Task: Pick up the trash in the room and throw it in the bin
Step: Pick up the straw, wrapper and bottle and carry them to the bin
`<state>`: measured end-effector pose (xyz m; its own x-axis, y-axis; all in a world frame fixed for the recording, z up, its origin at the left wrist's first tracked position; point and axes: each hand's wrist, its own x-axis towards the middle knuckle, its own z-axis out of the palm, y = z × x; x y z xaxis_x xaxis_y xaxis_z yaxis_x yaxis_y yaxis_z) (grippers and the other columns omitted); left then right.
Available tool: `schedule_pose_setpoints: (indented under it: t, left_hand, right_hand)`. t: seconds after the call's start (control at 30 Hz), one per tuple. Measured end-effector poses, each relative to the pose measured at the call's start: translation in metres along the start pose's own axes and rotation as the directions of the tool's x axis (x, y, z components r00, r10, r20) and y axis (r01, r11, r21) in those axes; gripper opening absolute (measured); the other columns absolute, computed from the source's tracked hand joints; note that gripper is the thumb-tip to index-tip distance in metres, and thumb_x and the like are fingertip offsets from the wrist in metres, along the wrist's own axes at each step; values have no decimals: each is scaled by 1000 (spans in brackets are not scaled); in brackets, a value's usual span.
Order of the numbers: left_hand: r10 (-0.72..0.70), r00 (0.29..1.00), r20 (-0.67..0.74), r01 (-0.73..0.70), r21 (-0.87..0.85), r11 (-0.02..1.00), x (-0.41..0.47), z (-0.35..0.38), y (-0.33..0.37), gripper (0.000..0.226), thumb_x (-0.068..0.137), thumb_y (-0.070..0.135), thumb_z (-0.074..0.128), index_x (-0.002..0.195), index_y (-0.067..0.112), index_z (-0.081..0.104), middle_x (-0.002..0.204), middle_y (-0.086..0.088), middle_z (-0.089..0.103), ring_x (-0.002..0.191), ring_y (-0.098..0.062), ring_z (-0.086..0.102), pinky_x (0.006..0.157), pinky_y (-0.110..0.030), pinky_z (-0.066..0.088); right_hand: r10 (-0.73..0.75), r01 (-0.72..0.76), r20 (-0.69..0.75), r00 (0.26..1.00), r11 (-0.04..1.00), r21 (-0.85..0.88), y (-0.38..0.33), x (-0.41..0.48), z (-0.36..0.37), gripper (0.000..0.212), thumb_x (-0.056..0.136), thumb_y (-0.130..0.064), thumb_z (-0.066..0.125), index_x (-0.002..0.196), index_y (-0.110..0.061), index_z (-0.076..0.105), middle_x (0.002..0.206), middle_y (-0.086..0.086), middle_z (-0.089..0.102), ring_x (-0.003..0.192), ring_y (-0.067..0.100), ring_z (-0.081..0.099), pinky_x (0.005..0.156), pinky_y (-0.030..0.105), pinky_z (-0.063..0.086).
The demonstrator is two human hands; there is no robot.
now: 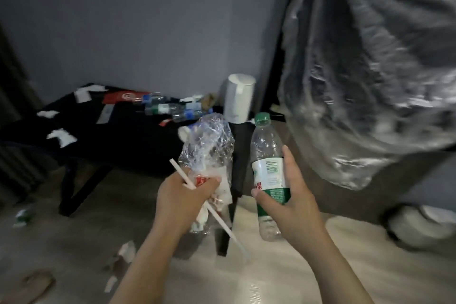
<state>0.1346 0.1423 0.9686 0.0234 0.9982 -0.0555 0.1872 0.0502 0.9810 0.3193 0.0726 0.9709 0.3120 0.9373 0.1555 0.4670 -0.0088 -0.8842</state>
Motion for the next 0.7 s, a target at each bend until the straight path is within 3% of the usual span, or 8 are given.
schedule_pose_setpoints:
  t: [0.07, 0.13, 0.2, 0.3, 0.4, 0.47, 0.57, 0.7]
  left_hand:
    - [61, 991, 116, -62, 12, 998, -9, 42, 16, 38, 73, 30, 79, 80, -4, 63, 64, -17, 67, 57, -27, 65, 56, -30, 51]
    - [107, 968, 226, -109, 0, 994, -24, 84, 33, 37, 72, 31, 80, 74, -2, 63, 59, -14, 66, 58, -25, 66, 55, -28, 50]
    - [147, 939, 310, -145, -28, 989, -40, 125, 46, 38, 72, 30, 81, 72, -2, 61, 58, -14, 65, 54, -26, 65, 49, -30, 50]
    - [191, 893, 409, -186, -51, 981, -68, 187, 68, 41, 73, 27, 80, 70, -4, 54, 50, -12, 60, 42, -24, 59, 36, -28, 43]
    - [231, 828, 512, -219, -83, 972, -103, 256, 85, 43, 72, 29, 81, 63, 2, 48, 39, -4, 51, 33, -19, 51, 36, -27, 40]
    - [271, 773, 573, -257, -108, 960, -132, 303, 93, 44, 72, 30, 81, 59, 6, 47, 37, -2, 50, 32, -16, 50, 35, -23, 38]
    - [337, 696, 634, -317, -149, 937, -180, 370, 107, 40, 70, 30, 83, 59, 6, 52, 44, 0, 55, 40, -8, 54, 40, -17, 39]
    - [320, 596, 736, -276, -187, 943, -229, 455, 116, 42, 65, 35, 84, 67, 2, 57, 50, -4, 60, 49, -19, 64, 50, -30, 50]
  right_hand:
    - [42, -43, -124, 991, 999, -3, 5, -17, -43, 95, 81, -28, 74, 145, -56, 10, 133, -23, 45, 117, -1, 50, 93, 19, 43]
    - [68, -72, -245, 967, 997, -8, 10, -36, -86, 94, 81, -28, 74, 144, -58, 11, 129, -33, 42, 116, -9, 47, 89, 15, 42]
    - [86, -98, -355, 931, 995, -15, 17, -56, -127, 94, 80, -27, 75, 144, -58, 13, 125, -36, 43, 112, -14, 47, 88, 10, 43]
    - [106, -123, -498, 861, 992, -1, 33, -86, -186, 94, 80, -25, 76, 143, -59, 15, 128, -26, 49, 111, -6, 53, 92, 22, 48]
    - [117, -137, -600, 792, 990, 12, 50, -120, -247, 92, 80, -25, 75, 143, -58, 16, 121, -41, 43, 105, -21, 48, 77, 3, 43]
    - [136, -166, -651, 747, 986, 15, 63, -145, -290, 93, 80, -28, 75, 143, -58, 14, 121, -41, 43, 107, -19, 48, 73, 0, 42]
    - [141, -225, -727, 672, 974, -18, 84, -181, -352, 94, 80, -31, 74, 145, -56, 12, 134, -28, 42, 116, -8, 47, 80, 6, 40]
    - [139, -264, -798, 586, 964, -25, 112, -221, -425, 93, 80, -30, 73, 145, -56, 12, 139, -23, 43, 121, -1, 48, 97, 24, 44]
